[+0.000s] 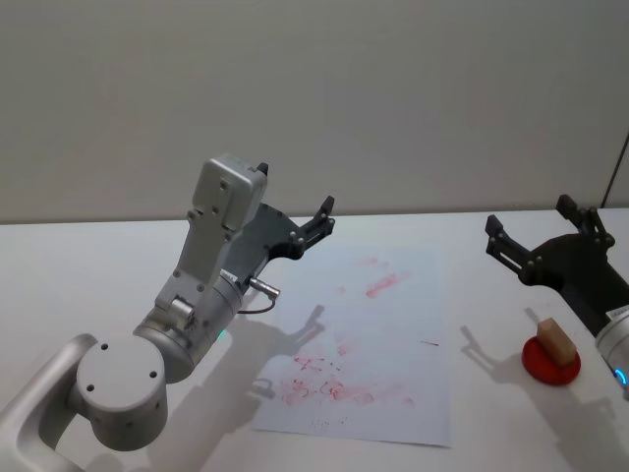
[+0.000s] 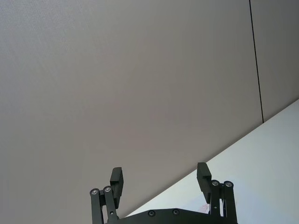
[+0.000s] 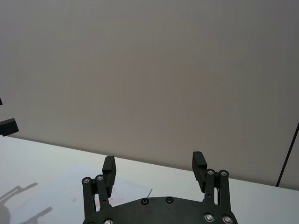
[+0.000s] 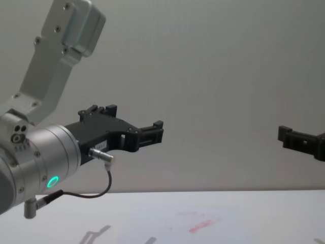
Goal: Use the one hand to pick up the stamp and affix it onto the A4 paper.
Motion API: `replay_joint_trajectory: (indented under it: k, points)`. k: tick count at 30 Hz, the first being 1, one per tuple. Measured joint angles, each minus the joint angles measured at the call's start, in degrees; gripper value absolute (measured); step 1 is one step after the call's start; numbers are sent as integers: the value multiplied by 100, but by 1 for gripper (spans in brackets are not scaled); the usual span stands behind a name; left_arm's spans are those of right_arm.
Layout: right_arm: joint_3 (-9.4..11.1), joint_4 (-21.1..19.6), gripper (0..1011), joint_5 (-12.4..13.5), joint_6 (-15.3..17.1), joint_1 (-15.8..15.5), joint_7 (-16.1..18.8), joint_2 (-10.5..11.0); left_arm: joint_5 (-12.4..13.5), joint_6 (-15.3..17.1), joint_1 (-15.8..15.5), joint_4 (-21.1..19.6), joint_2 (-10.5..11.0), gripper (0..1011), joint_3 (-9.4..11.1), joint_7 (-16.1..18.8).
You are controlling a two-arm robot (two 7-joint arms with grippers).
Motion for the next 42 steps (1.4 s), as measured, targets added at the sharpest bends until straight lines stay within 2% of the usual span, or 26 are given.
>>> replay_joint_trajectory:
  k: [42]
  points:
    - [0,1,1001,-4,1,0,3,0,0,0,0,0,0,1001,0,0]
